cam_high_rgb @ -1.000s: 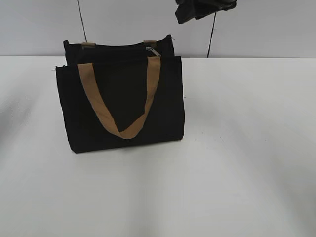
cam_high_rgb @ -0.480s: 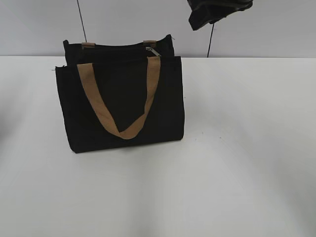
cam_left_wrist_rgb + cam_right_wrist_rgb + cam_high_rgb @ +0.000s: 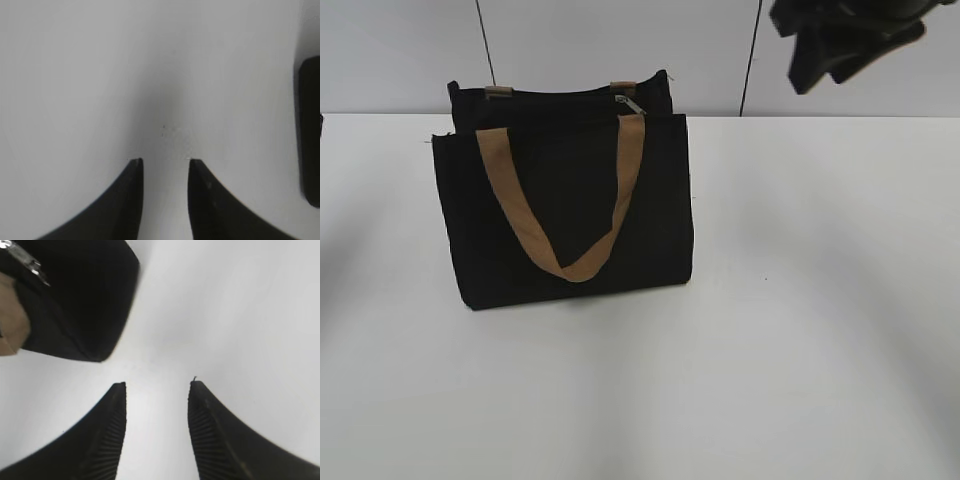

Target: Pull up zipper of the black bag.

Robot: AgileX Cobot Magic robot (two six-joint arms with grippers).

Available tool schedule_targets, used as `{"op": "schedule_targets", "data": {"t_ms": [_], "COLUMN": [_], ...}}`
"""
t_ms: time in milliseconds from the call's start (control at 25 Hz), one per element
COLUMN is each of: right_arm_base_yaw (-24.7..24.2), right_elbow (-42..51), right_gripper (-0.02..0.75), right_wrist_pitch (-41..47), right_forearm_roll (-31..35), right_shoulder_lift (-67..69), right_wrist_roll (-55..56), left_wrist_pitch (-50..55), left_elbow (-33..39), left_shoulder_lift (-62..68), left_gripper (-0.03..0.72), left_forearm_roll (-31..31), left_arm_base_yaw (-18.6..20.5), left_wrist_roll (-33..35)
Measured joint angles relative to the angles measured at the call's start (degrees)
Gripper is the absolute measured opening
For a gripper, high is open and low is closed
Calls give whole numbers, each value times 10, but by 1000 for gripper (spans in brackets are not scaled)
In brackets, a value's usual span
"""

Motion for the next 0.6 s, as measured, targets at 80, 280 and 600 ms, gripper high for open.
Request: {"op": "schedule_targets", "data": {"t_ms": [80,280,600], "right_arm_base_yaw": [-26,-94,-117], "right_elbow": [0,7,146], "right_gripper": [315,315,315], "right_wrist_pitch": [44,73,74], "right_forearm_roll": [-9,-12,25], "right_shoulder_lift": [-1,-10,-128], "right_wrist_roll": [25,39,7], "left_wrist_pitch": [58,185,261], "left_elbow": [-28,-84,-87], "left_shoulder_lift": [-1,-6,-92], "left_gripper": [231,233,237], "left_forearm_roll": [-25,-94,-129], "left_arm_base_yaw": [-1,-2,-2], "left_wrist_roll": [5,21,73]}}
